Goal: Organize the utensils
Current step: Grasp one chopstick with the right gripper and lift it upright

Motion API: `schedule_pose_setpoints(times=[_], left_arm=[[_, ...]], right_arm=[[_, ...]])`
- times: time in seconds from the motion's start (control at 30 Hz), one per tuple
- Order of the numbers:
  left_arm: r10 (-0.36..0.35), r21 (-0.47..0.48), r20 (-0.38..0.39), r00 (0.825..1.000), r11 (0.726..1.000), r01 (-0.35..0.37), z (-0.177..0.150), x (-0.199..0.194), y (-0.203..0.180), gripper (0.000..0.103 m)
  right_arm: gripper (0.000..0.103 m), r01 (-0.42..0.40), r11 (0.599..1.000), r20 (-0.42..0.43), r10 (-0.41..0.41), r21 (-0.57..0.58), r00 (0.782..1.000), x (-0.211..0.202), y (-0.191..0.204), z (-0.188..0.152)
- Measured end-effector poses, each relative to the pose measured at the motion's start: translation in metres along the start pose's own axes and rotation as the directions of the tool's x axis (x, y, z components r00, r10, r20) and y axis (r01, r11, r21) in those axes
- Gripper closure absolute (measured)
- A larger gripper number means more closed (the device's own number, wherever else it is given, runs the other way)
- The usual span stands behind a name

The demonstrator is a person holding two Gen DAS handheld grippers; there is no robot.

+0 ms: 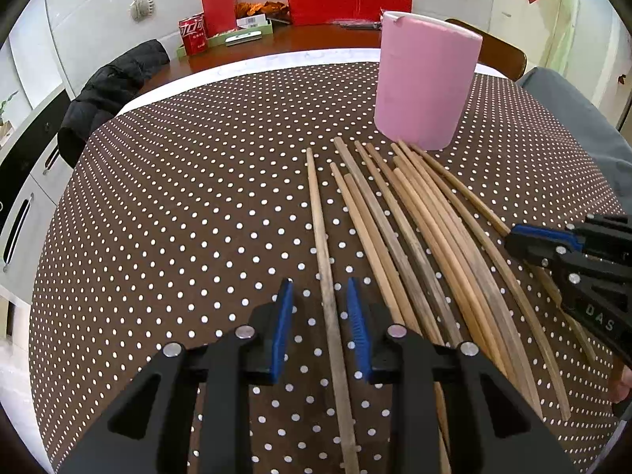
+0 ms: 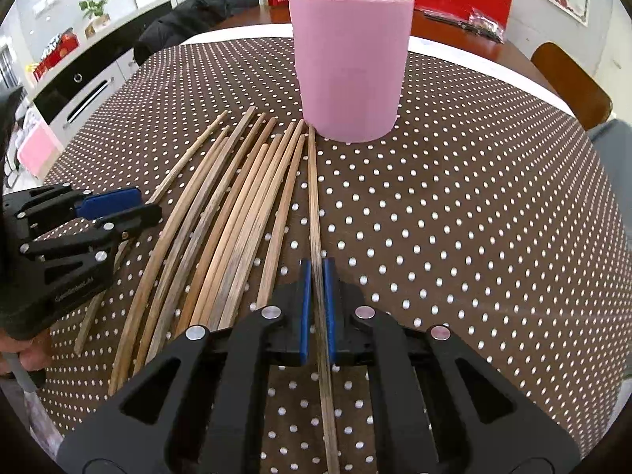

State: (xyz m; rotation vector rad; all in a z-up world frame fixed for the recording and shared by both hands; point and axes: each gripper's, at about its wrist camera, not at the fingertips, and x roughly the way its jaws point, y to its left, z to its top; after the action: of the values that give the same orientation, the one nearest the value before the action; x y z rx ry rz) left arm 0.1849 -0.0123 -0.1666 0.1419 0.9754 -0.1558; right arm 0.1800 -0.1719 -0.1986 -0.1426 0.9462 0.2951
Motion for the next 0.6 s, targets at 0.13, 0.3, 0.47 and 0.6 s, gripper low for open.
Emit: schedule_pose_setpoints(times=[0.13,0.3,0.47,0.6], left_arm=[[-0.011,-0.005,0.007,1.000,1.000,0.011,0.003,0.002,0.002,0.075],[-0.062,-0.026,0.028,0.998,0.998,0.062,-0.002,-0.001,0.008,0.097],[-0.073,-0.072,0.073,0.995,0.994,0.078,-0.013,-0.009,0.017,0.097],[-0.072,-0.109,0.122,0.990,0.990,0.085,-0.020,-0.022,0.025,0.097]], right_arm=[[0.095,0.003,1.000,-0.011,-0.003,-0.013,1.000,0.007,0.008,0.011],[0.097,-0.054,0.998,-0.004,0.054,-0.010,0.999,0.003,0.010,0.006],[0.097,-0.113,0.993,0.052,0.111,0.022,0.992,-0.010,0.001,-0.007],[0.097,-0.165,0.984,0.083,0.160,0.059,0.984,-0.019,-0.011,-0.015]])
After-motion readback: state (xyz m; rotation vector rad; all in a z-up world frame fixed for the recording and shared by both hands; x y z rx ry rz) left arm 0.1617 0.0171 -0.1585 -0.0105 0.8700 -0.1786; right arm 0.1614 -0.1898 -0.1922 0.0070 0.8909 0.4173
